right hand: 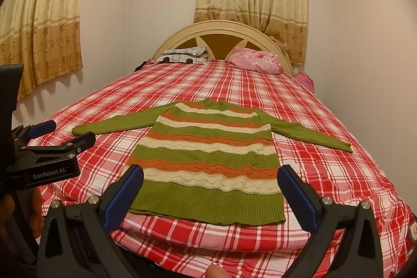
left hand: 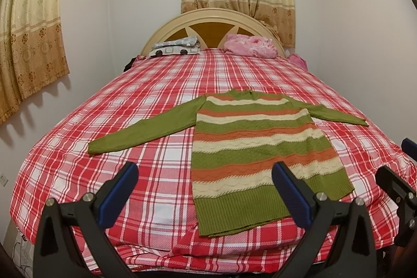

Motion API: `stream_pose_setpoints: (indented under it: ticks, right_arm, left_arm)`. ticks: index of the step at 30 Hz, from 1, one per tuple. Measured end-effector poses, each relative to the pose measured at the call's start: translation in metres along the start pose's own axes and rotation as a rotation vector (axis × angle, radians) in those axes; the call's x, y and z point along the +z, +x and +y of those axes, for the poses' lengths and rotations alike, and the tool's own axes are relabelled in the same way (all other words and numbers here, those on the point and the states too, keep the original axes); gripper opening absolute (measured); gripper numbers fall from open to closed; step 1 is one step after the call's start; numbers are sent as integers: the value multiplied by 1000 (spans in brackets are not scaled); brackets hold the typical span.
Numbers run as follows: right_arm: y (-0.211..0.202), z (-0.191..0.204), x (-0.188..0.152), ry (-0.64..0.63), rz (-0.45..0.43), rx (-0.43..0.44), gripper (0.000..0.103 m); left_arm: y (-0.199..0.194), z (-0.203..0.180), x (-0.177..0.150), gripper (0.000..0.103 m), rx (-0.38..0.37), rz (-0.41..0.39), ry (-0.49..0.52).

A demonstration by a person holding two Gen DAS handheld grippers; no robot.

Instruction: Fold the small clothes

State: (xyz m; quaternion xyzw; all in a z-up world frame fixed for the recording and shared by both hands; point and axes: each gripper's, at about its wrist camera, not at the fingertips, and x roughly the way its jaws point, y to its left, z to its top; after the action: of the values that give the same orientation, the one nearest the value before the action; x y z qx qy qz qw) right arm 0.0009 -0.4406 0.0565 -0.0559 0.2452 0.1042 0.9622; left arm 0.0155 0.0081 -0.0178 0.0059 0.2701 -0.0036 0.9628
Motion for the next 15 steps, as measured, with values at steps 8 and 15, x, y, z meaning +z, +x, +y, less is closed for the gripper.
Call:
stream_pose_setpoints:
  ticks: [8,15]
  right_arm:
    - [3,3,-2,-11,-3,23,102]
    - [6,3,-4,-20,2,23,102]
  left_arm:
    - [6,-1,-5,103,-2,15,4]
    - [8,-1,-5,103,-2,19,4]
